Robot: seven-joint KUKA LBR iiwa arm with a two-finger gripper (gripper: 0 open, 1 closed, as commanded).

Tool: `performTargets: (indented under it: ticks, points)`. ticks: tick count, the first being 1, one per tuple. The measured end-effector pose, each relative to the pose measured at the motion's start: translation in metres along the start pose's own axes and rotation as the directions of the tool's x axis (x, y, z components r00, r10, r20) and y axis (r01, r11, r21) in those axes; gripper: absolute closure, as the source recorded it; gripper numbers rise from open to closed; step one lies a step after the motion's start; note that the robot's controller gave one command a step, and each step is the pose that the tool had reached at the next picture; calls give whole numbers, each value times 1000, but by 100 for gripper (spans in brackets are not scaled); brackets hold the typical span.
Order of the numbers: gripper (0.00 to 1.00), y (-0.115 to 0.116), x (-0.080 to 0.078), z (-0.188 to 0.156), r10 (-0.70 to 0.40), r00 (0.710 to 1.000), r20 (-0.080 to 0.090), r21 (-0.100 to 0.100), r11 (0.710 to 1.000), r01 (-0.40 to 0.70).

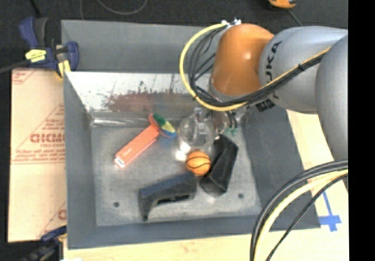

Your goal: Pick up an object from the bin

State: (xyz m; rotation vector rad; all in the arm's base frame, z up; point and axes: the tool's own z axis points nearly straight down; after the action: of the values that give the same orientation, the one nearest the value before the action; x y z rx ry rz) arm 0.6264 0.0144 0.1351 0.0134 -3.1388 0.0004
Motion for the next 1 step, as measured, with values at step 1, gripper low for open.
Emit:
performTargets:
  ticks: [1]
  points:
    - [0,0,-1,-5,0,1000,7,0,1000,0]
